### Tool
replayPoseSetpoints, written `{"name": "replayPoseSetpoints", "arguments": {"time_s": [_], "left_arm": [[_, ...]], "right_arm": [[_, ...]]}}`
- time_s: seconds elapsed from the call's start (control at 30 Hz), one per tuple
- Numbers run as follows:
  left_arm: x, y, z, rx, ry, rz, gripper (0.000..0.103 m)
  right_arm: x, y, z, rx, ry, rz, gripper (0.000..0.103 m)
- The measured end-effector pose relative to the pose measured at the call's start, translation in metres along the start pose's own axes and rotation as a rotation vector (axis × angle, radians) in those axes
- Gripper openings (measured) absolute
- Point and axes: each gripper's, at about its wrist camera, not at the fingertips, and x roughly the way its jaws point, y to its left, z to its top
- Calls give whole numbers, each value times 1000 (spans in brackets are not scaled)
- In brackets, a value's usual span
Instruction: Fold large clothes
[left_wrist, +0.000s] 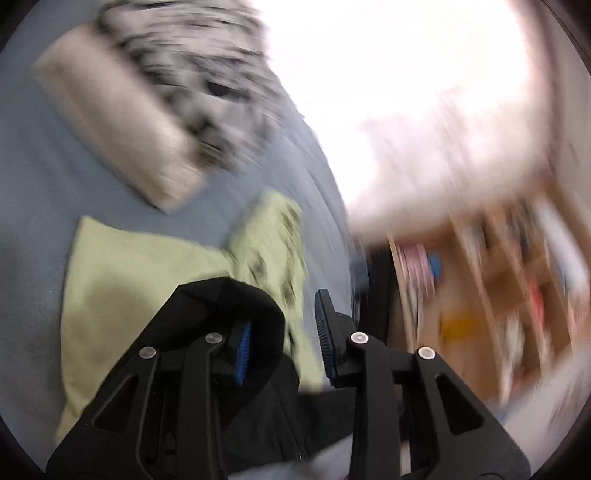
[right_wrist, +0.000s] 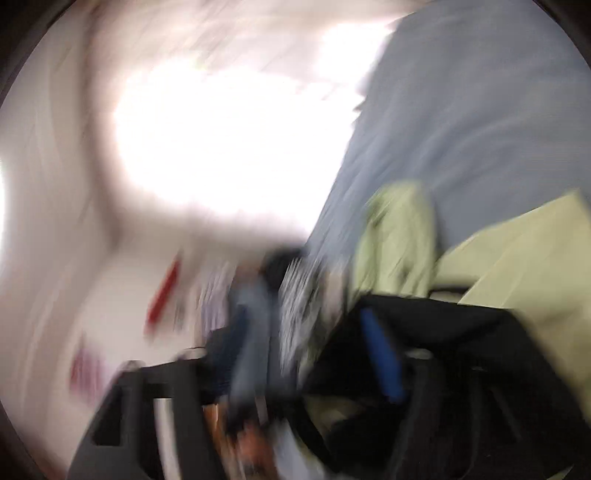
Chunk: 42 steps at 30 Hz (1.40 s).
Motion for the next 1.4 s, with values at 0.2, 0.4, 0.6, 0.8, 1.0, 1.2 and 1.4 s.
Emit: {"name": "replayPoseSetpoints", "arguments": {"time_s": [0.2, 0.4, 0.6, 0.8, 1.0, 1.2, 1.4], "left_arm": [[15, 71, 27, -319, -170, 287, 25], [9, 34, 30, 84, -82, 341, 26], [34, 3, 14, 457, 107, 471, 36], [71, 12, 7, 614, 184, 626, 36], [97, 24, 17, 679, 192, 665, 36], [109, 30, 23, 683, 190, 667, 36], [115, 26, 12, 717, 101, 693, 1]], "right_arm": [[25, -43, 27, 147, -109, -316, 84], [42, -22, 15, -237, 43, -456, 84], [52, -28, 13, -398, 126, -569, 84], [54, -59, 26, -462, 163, -665, 75], [110, -87, 32, -541, 224, -704, 75], [156, -104, 41, -572, 244, -690, 36], [172, -105, 31, -642, 201, -787, 1]]}}
